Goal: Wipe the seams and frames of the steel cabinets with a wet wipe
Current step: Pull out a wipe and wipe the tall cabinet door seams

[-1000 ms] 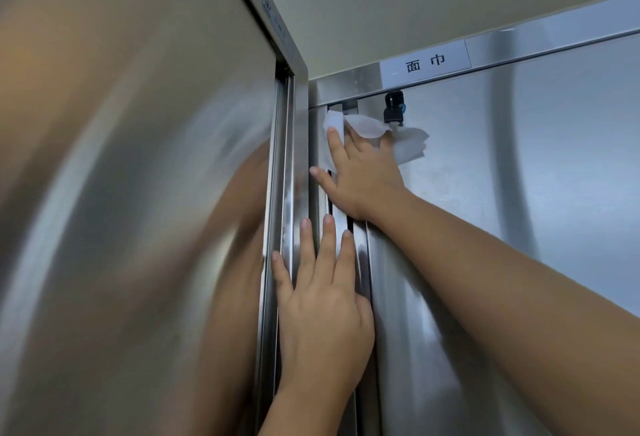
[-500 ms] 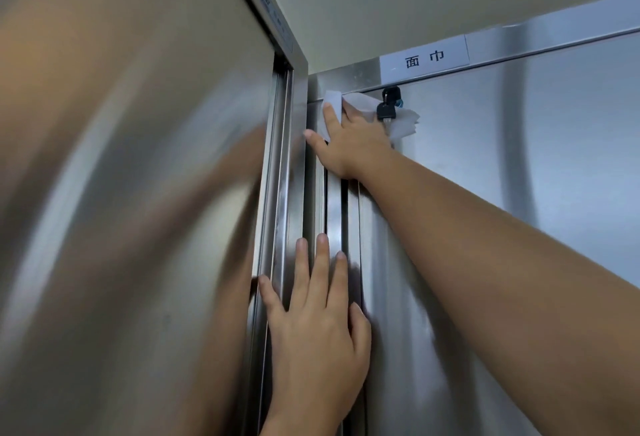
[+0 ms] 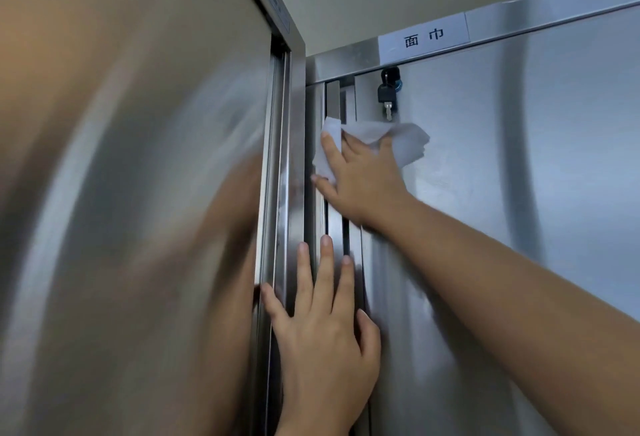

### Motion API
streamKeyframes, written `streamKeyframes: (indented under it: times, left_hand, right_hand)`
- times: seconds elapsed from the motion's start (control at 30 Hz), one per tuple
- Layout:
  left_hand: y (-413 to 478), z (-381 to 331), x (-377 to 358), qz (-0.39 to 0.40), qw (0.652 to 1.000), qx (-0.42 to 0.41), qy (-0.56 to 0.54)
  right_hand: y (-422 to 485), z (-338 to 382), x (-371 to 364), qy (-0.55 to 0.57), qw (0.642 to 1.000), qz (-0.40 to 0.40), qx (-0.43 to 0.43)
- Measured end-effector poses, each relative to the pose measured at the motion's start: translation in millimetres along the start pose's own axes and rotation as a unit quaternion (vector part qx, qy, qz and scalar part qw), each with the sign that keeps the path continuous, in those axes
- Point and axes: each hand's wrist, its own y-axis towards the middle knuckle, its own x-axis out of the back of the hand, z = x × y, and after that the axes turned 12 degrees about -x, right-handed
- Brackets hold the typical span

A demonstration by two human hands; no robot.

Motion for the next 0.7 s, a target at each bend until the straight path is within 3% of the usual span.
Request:
streamKeyframes:
  times: [0.17,0.33,0.7]
  left_hand:
    - [-9.7,5.3,-0.4,-0.013,1.0,-0.019,0.003]
    - [-16.5,1.9,0.0,-0.007,0.999,-0.031,0.006]
    - [-18.7,1.5,0.4,-0.015,0.999,-0.029,0.003]
  right_hand:
    - [40.0,2.8,17.6,0.049,0.997,0.047,-0.04]
    - [7.8,-9.9,4.4,-0.021,0.998,-0.056,-0.009]
    - [10.6,-4.2,11.8,-0.018,0.999,0.007,-0.038]
